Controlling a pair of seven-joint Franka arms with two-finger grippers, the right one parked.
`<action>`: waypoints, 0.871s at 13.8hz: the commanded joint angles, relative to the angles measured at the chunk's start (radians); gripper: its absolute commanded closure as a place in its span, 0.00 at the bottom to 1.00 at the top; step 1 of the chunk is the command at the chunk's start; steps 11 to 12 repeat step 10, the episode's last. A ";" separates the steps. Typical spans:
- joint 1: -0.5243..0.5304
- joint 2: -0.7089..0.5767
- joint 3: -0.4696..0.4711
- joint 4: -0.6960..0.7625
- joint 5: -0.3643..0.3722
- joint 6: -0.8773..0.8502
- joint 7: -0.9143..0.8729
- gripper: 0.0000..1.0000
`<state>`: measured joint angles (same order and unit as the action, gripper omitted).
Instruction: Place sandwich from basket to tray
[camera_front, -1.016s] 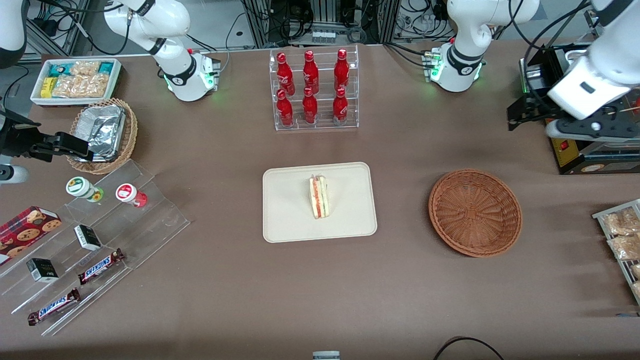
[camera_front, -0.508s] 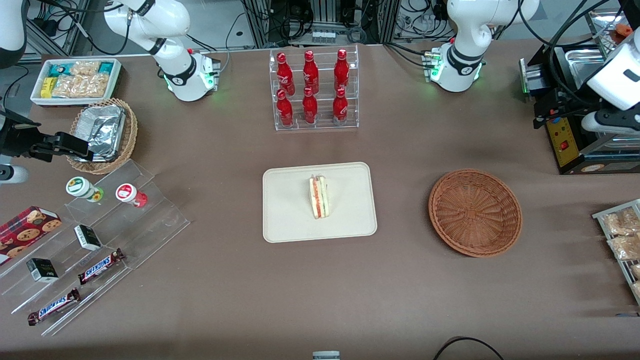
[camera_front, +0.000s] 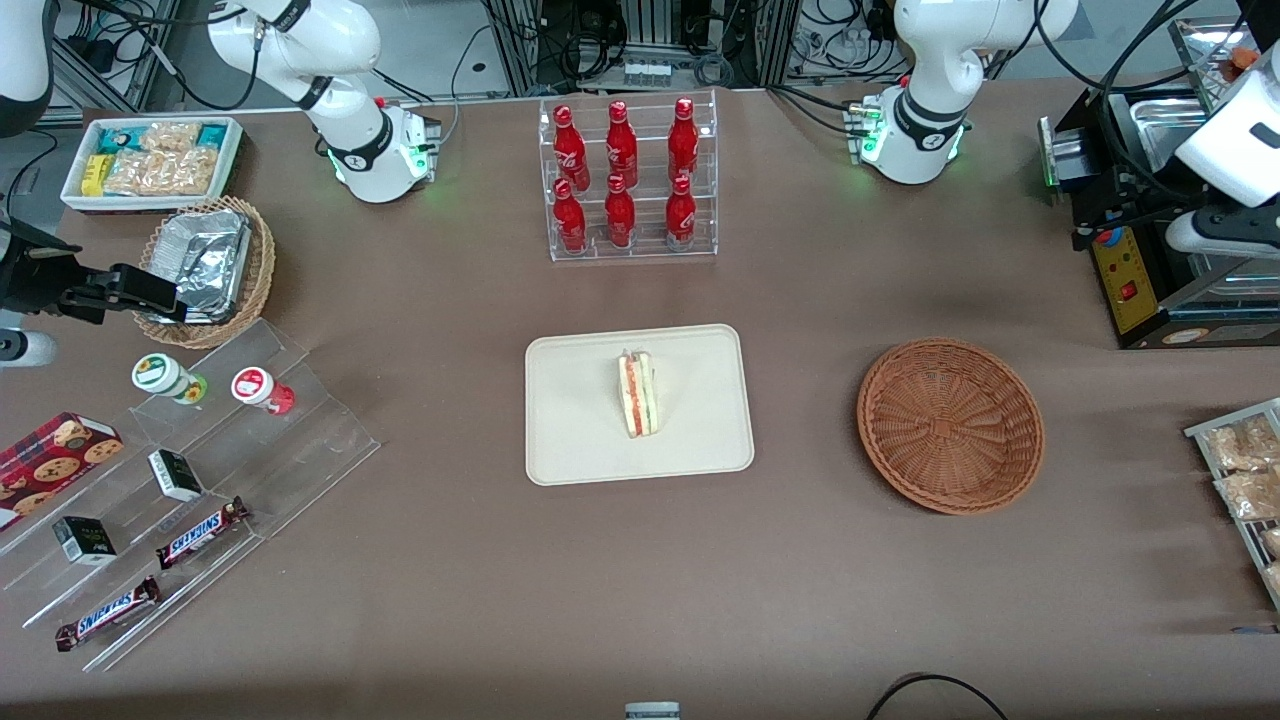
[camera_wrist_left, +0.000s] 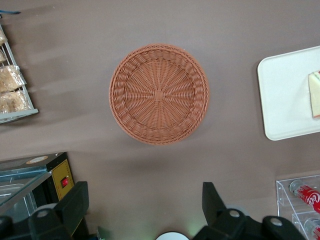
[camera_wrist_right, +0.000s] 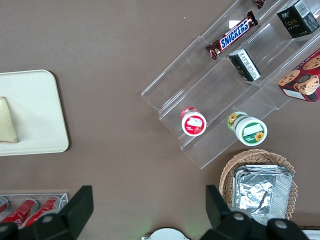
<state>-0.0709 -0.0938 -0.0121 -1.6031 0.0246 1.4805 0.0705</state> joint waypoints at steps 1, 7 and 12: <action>0.017 0.014 -0.023 0.029 0.014 -0.028 0.002 0.00; 0.016 0.058 -0.020 0.031 0.008 -0.017 0.000 0.00; 0.016 0.060 -0.019 0.031 0.003 -0.014 0.000 0.00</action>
